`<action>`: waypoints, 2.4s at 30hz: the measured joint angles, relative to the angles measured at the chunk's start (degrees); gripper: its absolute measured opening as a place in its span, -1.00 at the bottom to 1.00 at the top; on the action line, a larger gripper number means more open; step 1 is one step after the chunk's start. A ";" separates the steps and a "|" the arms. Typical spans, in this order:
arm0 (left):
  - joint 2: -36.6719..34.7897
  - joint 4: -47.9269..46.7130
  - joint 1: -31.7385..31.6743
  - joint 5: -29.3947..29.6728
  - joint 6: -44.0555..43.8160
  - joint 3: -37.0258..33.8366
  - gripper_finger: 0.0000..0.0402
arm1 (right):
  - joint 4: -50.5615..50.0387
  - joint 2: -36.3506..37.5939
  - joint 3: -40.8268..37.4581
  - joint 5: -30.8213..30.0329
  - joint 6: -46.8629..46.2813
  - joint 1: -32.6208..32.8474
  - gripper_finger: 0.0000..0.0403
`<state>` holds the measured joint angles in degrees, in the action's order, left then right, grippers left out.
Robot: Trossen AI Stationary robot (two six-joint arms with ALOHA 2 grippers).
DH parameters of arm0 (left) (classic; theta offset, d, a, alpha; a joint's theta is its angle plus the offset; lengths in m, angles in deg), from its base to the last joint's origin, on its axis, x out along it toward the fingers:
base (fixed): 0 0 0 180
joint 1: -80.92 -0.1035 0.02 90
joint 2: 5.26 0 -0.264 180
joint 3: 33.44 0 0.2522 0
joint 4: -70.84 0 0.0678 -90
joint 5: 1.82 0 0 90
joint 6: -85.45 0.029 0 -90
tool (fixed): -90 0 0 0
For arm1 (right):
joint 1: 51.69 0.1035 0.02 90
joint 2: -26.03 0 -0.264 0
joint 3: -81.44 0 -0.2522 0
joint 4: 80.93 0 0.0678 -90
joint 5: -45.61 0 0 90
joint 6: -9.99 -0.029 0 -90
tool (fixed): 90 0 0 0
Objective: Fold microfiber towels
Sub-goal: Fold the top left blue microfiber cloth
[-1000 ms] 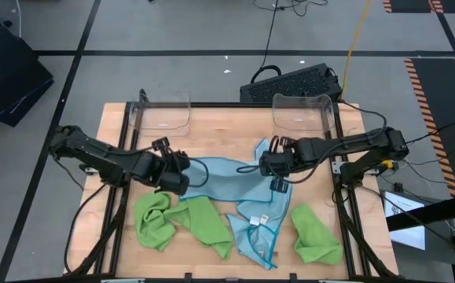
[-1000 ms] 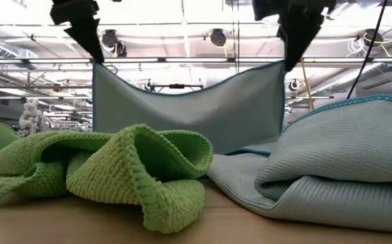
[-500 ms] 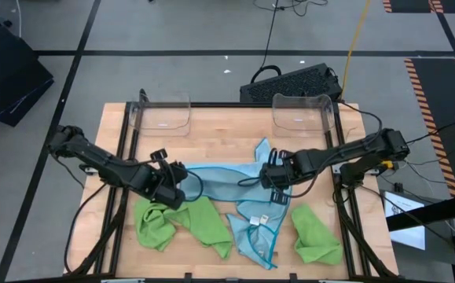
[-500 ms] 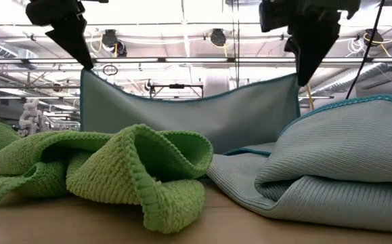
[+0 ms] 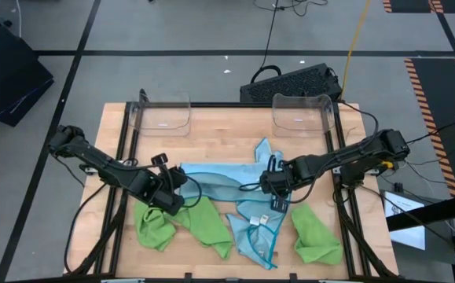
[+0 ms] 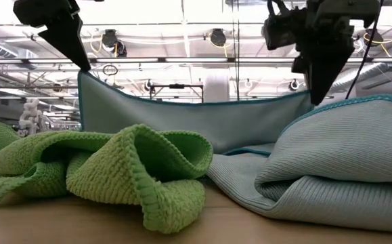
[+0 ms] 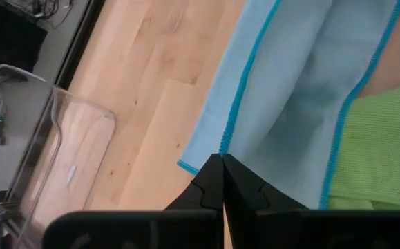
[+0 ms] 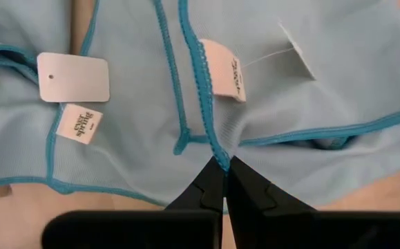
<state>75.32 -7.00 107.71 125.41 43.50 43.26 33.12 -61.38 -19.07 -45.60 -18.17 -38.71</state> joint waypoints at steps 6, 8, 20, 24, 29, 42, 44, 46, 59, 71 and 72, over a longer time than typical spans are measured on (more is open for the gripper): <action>0.00 1.95 0.00 -2.95 -0.57 0.00 -0.94 | 0.98 0.00 -1.15 -0.07 -1.18 0.71 -0.95; 0.12 2.40 0.00 -3.08 -0.57 0.00 -0.87 | 1.47 0.00 -1.49 -0.07 -1.20 0.86 -0.88; 0.24 2.67 0.00 -3.19 -0.93 0.00 -0.28 | 4.16 0.00 -1.70 1.59 -1.18 1.96 -0.15; 0.24 2.67 0.00 -3.20 -1.70 0.00 -0.19 | 4.73 0.00 -1.70 2.88 -1.34 3.91 -0.02; 0.24 3.45 0.00 -2.19 -1.71 0.00 -0.18 | 3.34 0.00 -1.70 -1.20 -1.14 5.90 0.02; 1.60 12.09 -0.01 -0.61 3.83 0.00 -0.17 | 9.68 0.00 -11.18 -15.83 -0.93 14.55 0.05; 1.62 12.17 0.00 0.37 2.85 0.00 -0.17 | 12.62 -0.02 -12.80 -18.38 0.69 15.66 0.06; 1.60 12.16 0.21 2.28 1.43 0.00 -0.17 | 17.19 0.00 -14.74 -21.03 3.01 16.46 0.06; 1.60 15.28 0.57 6.56 0.09 0.00 -0.17 | 30.29 -0.02 -21.13 -29.07 15.82 17.14 -0.08; 1.60 15.30 0.35 9.36 -0.59 0.00 -0.18 | 32.64 -0.52 -21.33 -25.54 18.39 17.13 -0.48; 1.60 15.32 0.28 9.36 -0.59 0.00 -0.17 | 33.62 -0.52 -21.71 -25.58 18.52 17.13 -0.49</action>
<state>76.91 8.32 107.99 134.77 42.91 43.26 66.74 -61.90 -40.78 -71.18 0.35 -21.58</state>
